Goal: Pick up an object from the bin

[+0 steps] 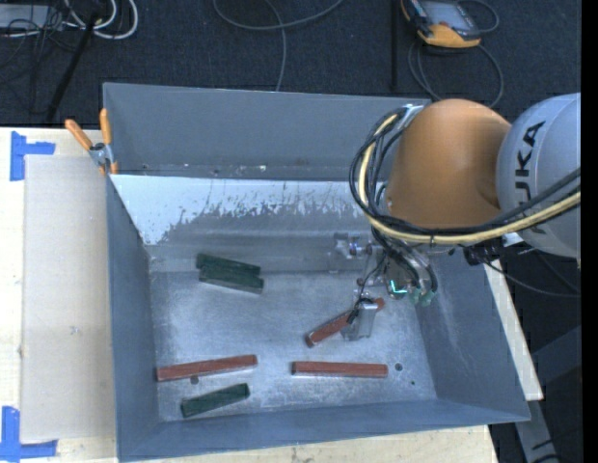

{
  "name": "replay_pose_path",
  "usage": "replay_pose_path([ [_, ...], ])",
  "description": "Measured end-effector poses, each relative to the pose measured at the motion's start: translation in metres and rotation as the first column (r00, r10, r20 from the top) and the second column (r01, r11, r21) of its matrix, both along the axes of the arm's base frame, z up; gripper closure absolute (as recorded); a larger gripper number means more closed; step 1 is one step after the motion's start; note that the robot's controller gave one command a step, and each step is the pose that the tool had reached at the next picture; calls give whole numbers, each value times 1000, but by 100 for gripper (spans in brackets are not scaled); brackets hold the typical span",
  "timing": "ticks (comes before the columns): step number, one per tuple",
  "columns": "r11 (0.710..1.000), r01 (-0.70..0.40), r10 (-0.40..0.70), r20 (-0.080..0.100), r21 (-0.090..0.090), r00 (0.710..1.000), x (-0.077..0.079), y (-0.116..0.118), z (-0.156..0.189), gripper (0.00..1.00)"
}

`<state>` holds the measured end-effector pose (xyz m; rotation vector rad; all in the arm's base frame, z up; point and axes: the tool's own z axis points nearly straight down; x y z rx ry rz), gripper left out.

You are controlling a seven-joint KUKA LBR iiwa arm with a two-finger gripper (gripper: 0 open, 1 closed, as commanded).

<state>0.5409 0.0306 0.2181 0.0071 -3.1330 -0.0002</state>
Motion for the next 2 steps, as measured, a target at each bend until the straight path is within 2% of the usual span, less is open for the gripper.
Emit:
replay_pose_path([
  [1,997,76,-76,-2,-1,997,-54,-41,-134,0],
  [2,1000,-5,5,22,1,1000,-64,-55,-146,0],
])
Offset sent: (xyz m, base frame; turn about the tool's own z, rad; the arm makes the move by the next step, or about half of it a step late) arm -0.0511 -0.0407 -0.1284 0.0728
